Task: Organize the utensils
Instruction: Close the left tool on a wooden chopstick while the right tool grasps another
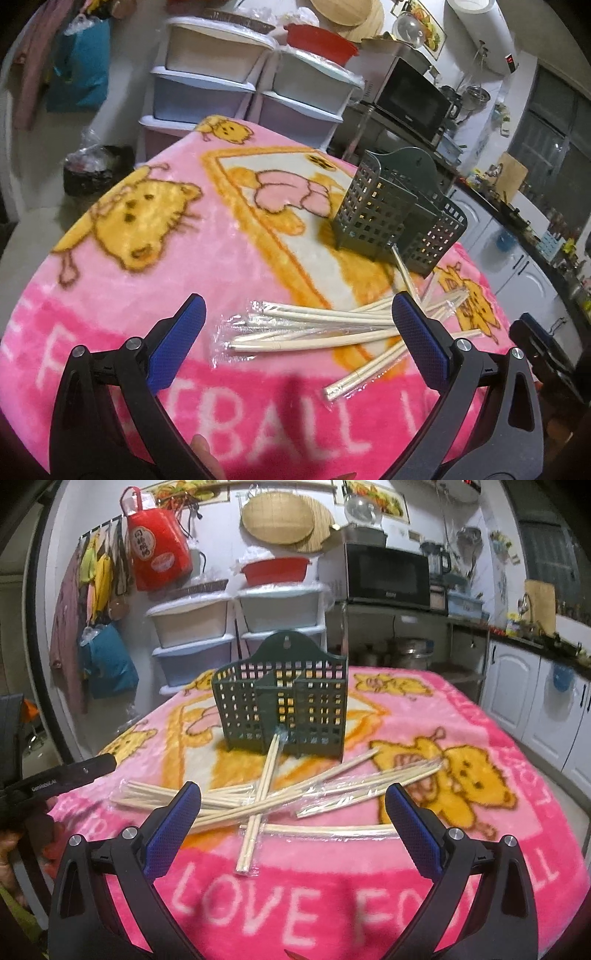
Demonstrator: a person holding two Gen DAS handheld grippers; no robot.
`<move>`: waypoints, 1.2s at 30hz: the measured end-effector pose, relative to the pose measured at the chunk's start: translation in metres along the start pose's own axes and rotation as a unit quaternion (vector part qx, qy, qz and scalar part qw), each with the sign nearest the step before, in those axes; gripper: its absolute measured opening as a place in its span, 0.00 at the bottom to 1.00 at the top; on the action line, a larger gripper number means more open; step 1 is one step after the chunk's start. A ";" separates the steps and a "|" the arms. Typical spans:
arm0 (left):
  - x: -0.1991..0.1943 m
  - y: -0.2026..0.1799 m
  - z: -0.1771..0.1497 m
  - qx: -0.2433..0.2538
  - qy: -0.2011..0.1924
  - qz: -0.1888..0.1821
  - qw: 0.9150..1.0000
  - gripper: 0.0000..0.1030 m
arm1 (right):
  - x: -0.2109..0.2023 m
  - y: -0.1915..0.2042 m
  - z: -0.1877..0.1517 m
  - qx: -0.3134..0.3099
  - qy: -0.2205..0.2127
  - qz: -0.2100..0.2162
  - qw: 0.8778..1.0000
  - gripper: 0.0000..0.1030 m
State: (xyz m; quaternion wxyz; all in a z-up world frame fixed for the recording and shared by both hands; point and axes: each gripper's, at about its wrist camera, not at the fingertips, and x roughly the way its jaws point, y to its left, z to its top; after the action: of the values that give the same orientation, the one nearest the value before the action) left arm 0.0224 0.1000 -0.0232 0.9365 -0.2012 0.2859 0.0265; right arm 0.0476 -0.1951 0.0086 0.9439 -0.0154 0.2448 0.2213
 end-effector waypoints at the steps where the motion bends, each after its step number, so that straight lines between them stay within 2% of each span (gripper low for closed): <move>1: 0.003 0.001 0.002 0.003 0.006 -0.005 1.000 0.91 | 0.002 0.000 0.000 -0.002 0.003 0.000 1.000 0.94; 4: 0.013 0.006 0.005 0.004 0.030 -0.034 0.999 0.90 | 0.007 0.000 0.000 -0.007 0.010 -0.001 1.000 0.94; 6: 0.022 0.008 0.007 0.017 0.048 -0.039 0.998 0.87 | 0.009 -0.001 0.000 -0.008 0.013 -0.001 1.000 0.94; 8: 0.031 0.010 0.009 0.036 0.067 -0.027 0.997 0.78 | 0.011 -0.002 0.001 -0.009 0.016 -0.001 1.000 0.94; 12: 0.046 0.013 0.008 0.053 0.101 -0.029 0.993 0.58 | 0.017 -0.005 0.001 -0.007 0.023 -0.002 1.000 0.94; 13: 0.048 0.014 0.008 0.057 0.105 -0.027 0.992 0.51 | 0.018 -0.005 0.001 -0.005 0.025 -0.003 1.000 0.94; 15: 0.048 0.014 0.009 0.060 0.107 -0.028 0.992 0.45 | 0.022 -0.008 0.001 -0.003 0.029 -0.003 1.000 0.94; 19: 0.053 0.011 0.013 0.073 0.117 -0.029 0.990 0.17 | 0.030 -0.010 0.002 0.005 0.041 0.000 0.999 0.94; 24: 0.058 0.006 0.014 0.092 0.126 -0.030 0.987 0.10 | 0.043 -0.015 0.006 0.014 0.057 -0.002 0.998 0.94; 27: 0.060 0.002 0.018 0.101 0.127 -0.034 0.986 0.03 | 0.058 -0.026 0.007 0.040 0.083 0.000 0.996 0.93; 36: 0.064 -0.006 0.040 0.107 0.117 -0.050 0.986 0.02 | 0.086 -0.044 0.002 0.112 0.149 0.046 0.981 0.65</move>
State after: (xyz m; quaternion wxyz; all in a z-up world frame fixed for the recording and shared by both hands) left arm 0.0976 0.1056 -0.0257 0.9130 -0.1160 0.3840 -0.0749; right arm 0.1346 -0.1988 -0.0332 0.8812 0.0689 0.4067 0.2308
